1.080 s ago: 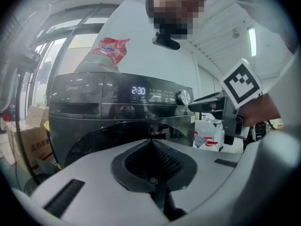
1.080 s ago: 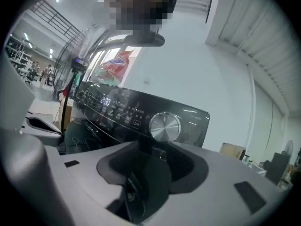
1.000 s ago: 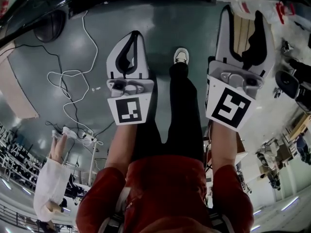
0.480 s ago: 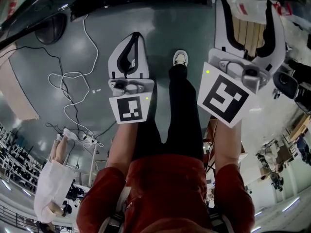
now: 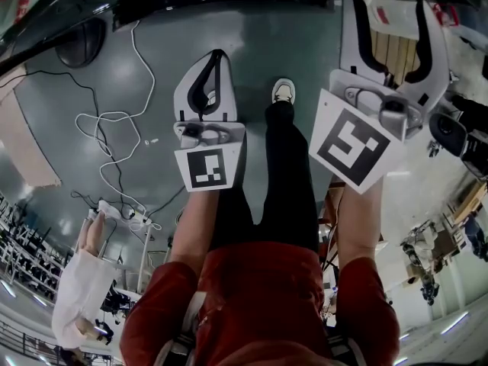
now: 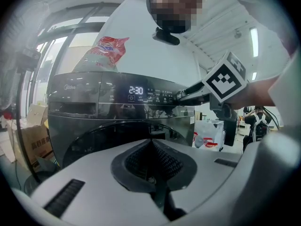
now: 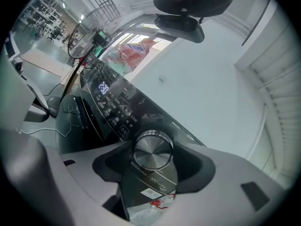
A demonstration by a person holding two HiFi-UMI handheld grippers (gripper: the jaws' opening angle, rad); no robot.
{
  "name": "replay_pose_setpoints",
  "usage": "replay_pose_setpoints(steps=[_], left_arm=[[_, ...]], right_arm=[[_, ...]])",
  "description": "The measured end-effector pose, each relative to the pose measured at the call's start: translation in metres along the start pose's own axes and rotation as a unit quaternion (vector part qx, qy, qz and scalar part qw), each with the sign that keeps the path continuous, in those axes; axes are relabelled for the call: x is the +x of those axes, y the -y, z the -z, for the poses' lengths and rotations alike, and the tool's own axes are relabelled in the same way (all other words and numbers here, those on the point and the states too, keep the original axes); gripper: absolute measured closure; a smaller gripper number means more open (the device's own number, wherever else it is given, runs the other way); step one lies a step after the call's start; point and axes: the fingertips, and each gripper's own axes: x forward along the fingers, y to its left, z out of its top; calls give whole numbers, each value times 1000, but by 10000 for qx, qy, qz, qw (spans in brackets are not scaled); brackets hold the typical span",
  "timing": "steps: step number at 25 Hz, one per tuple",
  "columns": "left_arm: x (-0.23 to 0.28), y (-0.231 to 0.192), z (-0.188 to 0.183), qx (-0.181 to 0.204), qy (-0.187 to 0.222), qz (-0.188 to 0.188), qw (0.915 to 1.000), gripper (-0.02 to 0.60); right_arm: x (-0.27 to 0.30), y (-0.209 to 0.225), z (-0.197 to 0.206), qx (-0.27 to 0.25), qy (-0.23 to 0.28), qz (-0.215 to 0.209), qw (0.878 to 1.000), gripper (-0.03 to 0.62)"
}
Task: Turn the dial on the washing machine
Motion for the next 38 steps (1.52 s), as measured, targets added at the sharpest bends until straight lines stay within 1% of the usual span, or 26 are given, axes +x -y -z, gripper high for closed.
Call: replay_pose_setpoints(steps=[8,20,27,29,32,34,36,38], left_arm=[[-3,3,4,-58,-55,-1,10000,571],[-3,-6,5,-39,-50,-86,9999,571],[-3,-3,6,-55,-44,-45,10000,571],[-3,-2,6,-62,-43,-44,10000,571],[-4,1,5,-84,-23,-37,10000,571],[-4,4,5,-74,-15,-6,10000,571],[-5,5,5,-58,-26,23,10000,571],[-5,4,8,-65,-48,18,10000,571]], right_arm=[[1,1,2,-251,-27,90,9996,314],[1,0,1,41,29,30,10000,318],[3,-1,1,408,109,-116,9990,319],[3,-1,0,604,124,-189,9979,321],[2,2,1,1176,160,-309,9924,321],[1,4,2,1677,177,-386,9849,321],[0,5,3,2233,212,-452,9735,321],[0,5,4,2546,241,-455,9657,321]])
